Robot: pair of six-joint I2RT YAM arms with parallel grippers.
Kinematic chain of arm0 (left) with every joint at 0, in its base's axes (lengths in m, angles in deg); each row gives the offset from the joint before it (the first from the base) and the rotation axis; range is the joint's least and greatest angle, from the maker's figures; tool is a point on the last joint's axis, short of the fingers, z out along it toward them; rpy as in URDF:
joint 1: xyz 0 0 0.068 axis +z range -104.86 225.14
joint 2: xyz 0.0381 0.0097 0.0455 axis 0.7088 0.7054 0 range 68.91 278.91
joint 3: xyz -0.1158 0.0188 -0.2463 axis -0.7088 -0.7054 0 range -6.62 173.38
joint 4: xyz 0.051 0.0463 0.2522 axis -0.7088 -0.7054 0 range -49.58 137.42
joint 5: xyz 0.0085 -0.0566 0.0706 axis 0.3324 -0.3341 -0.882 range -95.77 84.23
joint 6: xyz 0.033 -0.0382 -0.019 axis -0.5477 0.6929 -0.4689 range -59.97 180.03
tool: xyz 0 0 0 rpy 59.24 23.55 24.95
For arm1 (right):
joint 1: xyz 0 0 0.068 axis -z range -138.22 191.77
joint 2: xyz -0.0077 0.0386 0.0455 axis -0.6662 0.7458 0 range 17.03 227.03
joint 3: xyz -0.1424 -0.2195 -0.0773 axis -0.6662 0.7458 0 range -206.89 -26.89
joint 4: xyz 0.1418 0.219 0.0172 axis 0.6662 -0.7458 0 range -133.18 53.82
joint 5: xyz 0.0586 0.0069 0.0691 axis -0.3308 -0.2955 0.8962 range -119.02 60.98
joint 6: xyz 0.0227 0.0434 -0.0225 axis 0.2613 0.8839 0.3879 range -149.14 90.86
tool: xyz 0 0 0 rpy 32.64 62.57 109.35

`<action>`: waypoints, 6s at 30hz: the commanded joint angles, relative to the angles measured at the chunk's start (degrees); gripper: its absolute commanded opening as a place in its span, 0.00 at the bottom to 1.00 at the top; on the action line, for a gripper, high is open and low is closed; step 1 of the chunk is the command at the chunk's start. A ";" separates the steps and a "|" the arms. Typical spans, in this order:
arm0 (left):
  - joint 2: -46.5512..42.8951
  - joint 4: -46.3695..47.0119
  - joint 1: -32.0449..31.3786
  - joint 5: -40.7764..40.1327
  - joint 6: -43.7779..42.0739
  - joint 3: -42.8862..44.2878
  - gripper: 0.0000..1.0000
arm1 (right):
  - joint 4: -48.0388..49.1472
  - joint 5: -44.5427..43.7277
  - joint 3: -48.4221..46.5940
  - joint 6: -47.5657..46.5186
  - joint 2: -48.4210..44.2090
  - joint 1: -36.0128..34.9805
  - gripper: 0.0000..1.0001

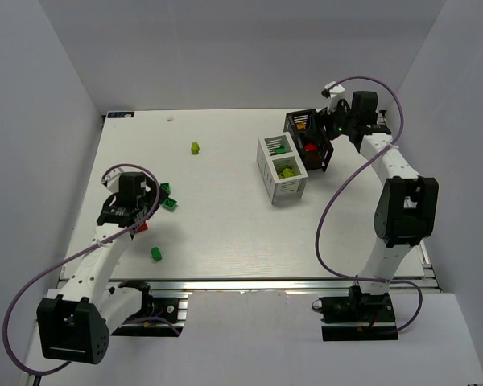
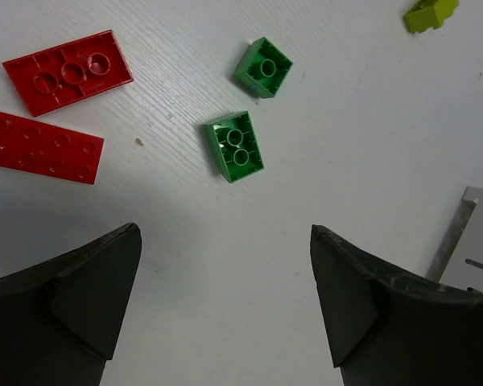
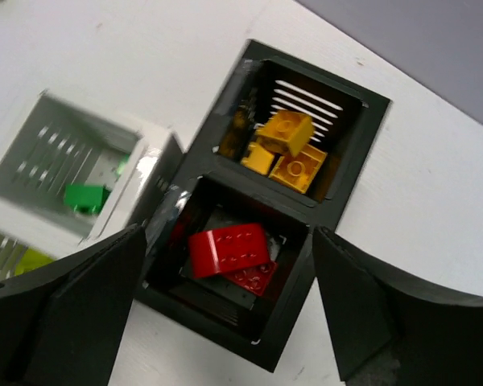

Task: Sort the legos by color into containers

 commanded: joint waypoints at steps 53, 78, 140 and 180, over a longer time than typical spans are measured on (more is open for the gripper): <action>33.97 -0.50 18.51 -1.64 33.08 10.14 0.81 | -1.84 36.49 24.57 -15.00 -29.64 1.33 0.83; 34.07 3.80 22.39 5.12 20.35 9.26 0.21 | -1.40 35.88 25.19 -13.86 -29.99 1.77 0.81; -2.67 51.44 -28.24 30.26 -24.75 -12.54 0.00 | 2.91 3.80 19.91 35.80 -24.37 -37.16 0.72; -1.97 48.54 -31.05 26.31 -27.48 -5.15 0.21 | 5.28 11.00 21.58 37.12 -22.34 -38.31 0.00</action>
